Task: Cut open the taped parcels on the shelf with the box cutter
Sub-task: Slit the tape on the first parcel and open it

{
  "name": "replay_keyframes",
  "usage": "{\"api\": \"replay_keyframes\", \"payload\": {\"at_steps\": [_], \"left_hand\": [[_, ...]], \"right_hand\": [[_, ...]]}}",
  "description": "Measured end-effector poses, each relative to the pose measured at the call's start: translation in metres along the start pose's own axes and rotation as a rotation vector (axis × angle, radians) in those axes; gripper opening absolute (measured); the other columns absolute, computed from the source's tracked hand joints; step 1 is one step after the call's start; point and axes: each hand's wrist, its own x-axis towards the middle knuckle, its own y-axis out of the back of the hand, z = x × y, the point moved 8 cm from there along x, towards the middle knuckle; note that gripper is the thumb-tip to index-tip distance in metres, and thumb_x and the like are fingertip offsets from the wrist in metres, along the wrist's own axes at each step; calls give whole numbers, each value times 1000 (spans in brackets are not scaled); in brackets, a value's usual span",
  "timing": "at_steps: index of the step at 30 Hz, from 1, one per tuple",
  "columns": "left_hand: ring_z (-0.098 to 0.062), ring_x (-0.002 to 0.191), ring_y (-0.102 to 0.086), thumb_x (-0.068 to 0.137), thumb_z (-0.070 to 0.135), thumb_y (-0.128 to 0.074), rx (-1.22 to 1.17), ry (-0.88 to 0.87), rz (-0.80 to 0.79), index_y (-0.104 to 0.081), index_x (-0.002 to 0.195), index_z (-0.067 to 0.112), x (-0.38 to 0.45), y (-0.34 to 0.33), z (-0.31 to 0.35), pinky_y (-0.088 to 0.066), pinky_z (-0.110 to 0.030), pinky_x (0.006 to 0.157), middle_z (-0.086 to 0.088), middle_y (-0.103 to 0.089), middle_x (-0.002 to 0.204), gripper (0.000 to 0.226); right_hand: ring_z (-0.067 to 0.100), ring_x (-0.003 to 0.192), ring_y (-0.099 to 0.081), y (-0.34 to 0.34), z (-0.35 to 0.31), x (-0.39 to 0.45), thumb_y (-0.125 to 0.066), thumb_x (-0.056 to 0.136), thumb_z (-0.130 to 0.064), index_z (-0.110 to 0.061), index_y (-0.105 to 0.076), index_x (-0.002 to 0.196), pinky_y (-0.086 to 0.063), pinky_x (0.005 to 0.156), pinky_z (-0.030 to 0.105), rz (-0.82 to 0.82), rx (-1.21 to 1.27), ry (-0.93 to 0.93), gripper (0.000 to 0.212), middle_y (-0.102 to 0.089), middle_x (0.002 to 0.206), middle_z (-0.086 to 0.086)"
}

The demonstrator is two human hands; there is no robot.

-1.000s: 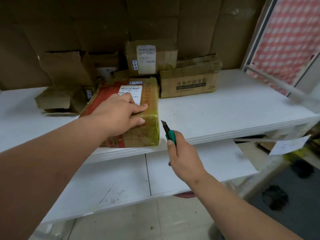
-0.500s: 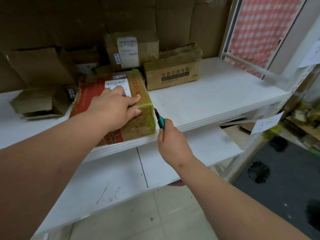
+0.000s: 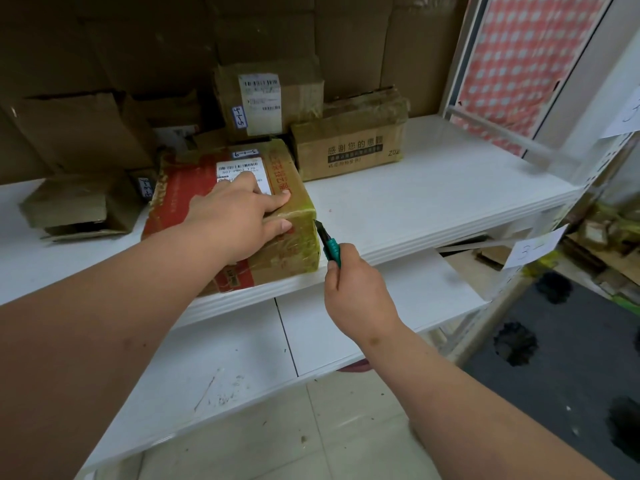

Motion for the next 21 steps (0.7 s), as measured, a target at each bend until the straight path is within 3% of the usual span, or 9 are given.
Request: {"api": "replay_keyframes", "payload": {"at_steps": [10, 16, 21], "left_hand": [[-22, 117, -39, 89, 71, -37, -6, 3, 4, -30, 142, 57, 0, -1, -1, -39, -40, 78, 6, -38, 117, 56], [-23, 120, -40, 89, 72, -36, 5, 2, -20, -30, 142, 58, 2, -2, 0, -43, -45, 86, 5, -38, 120, 56], [-22, 117, -40, 89, 71, -36, -3, 1, -5, -30, 142, 58, 0, -2, 3, -41, -43, 83, 6, -38, 116, 54]], "right_hand": [[14, 61, -46, -11, 1, 1, -36, 101, -22, -22, -34, 96, -28, 49, 33, -14, 9, -80, 6, -45, 72, -9], [20, 63, -45, -9, 0, 8, -36, 101, -22, -18, -33, 93, -32, 57, 35, -58, -27, -114, 9, -44, 71, -4], [20, 61, -44, -9, 7, 10, -38, 99, -20, -18, -32, 94, -26, 49, 34, -72, -109, -128, 8, -41, 69, -6]]}}
